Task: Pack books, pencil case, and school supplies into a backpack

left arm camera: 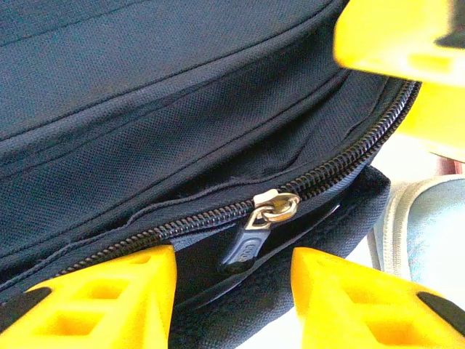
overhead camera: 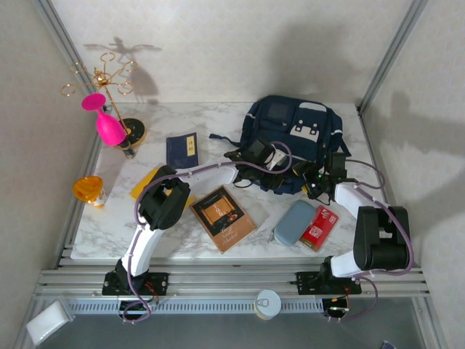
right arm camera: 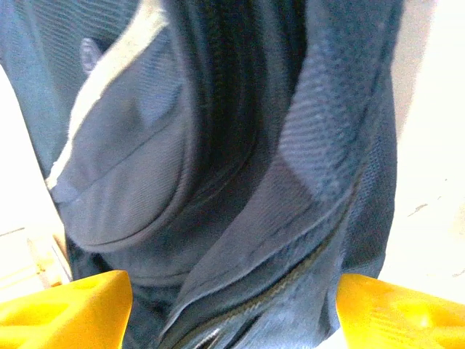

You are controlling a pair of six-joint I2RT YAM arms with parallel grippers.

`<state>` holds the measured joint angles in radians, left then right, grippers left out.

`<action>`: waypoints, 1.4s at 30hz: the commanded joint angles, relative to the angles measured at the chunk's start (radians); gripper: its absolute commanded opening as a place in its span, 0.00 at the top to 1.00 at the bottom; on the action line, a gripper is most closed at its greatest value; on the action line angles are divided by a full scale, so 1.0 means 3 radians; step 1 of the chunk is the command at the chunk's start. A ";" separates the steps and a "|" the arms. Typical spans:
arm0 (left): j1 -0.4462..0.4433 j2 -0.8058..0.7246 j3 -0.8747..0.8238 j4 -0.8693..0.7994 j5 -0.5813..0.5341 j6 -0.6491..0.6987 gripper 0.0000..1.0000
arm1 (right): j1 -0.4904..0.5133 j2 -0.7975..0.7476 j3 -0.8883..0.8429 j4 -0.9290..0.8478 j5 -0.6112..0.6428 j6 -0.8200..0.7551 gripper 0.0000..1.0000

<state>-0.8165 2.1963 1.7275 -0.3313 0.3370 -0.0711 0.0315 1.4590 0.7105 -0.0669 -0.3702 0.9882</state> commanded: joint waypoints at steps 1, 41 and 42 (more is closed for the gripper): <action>0.0016 0.0065 0.0144 -0.0116 0.0004 0.0039 0.54 | 0.0017 0.0119 0.0124 0.0098 -0.0034 0.0048 0.28; -0.0017 -0.0091 0.0157 0.0150 -0.0030 -0.0131 1.00 | -0.0003 0.0338 0.0439 0.0056 0.0151 -0.0463 0.75; -0.0005 -0.0140 0.0106 0.0115 -0.0075 -0.0123 1.00 | -0.0016 0.0328 0.0457 0.0020 0.0173 -0.0506 0.78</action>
<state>-0.8173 2.2471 1.7805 -0.2470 0.3794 -0.1307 0.0307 1.5707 0.7887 -0.0818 -0.3511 0.9058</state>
